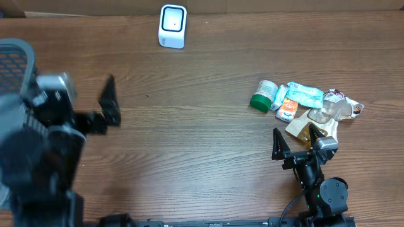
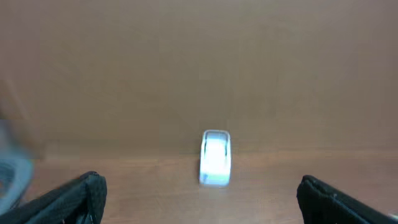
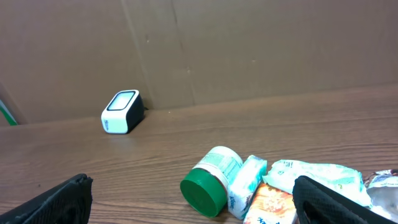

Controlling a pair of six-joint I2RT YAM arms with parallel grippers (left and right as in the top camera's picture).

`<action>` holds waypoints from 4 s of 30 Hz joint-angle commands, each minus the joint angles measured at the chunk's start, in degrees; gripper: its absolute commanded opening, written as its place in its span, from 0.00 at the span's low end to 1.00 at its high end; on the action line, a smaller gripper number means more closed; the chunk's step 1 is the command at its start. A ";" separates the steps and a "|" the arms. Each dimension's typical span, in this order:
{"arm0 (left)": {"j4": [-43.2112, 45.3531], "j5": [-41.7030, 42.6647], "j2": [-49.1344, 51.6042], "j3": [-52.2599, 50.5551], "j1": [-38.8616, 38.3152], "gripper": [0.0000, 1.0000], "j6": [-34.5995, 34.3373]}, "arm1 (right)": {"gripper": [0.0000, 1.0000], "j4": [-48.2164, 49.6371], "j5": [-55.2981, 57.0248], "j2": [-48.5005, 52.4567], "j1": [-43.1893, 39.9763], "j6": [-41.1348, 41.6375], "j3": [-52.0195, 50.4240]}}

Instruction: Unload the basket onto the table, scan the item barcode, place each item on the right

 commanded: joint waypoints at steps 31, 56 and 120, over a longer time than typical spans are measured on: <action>34.49 -3.23 -40.83 -62.73 -2.38 1.00 -1.62 | 1.00 0.20 -0.22 -0.46 0.28 -0.02 -0.59; 23.80 -3.21 -40.76 -62.73 -2.36 1.00 -1.64 | 1.00 0.20 -0.22 -0.46 0.28 -0.02 -0.59; 23.80 -3.19 -40.76 -62.73 -2.36 1.00 -1.62 | 1.00 0.22 -0.22 -0.46 0.28 -0.02 -0.59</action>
